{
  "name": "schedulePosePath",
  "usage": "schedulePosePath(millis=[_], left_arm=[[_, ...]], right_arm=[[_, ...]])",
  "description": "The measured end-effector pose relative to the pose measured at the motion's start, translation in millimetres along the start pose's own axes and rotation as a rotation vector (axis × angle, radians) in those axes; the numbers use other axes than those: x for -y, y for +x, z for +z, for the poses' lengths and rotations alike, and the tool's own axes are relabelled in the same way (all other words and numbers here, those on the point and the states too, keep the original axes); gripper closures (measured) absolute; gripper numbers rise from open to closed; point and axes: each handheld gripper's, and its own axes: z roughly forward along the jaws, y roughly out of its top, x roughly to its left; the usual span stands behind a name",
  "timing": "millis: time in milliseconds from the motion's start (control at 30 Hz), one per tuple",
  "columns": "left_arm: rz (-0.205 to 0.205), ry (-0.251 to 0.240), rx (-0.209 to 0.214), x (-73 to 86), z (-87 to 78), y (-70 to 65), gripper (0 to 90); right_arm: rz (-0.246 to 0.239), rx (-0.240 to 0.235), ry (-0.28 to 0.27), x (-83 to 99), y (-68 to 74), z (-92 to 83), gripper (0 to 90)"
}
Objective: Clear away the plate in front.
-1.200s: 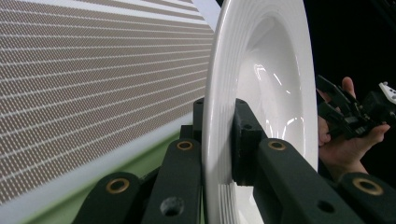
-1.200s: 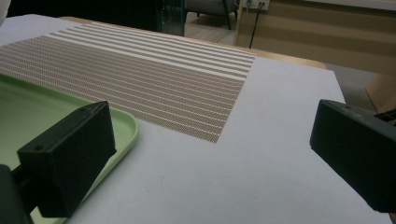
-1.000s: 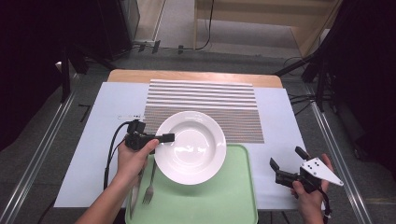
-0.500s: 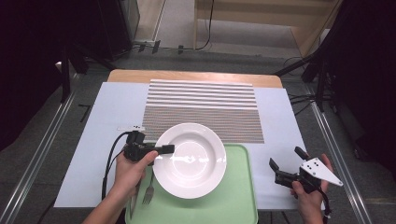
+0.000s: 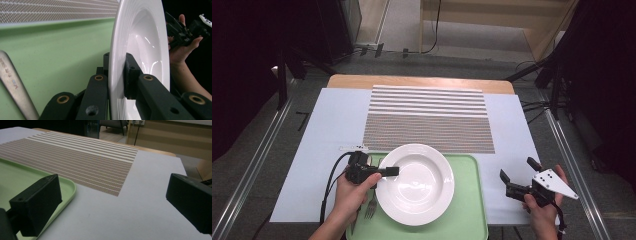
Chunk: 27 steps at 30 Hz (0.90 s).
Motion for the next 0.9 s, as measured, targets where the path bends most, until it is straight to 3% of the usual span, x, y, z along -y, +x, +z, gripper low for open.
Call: schedulePosePath(millis=[900], left_arm=[[-0.035, 0.144, -0.003, 8.1, 19.8, 1.5, 81.9]], right_arm=[[0.0, 0.005, 0.001, 0.4, 0.4, 0.6, 0.0]])
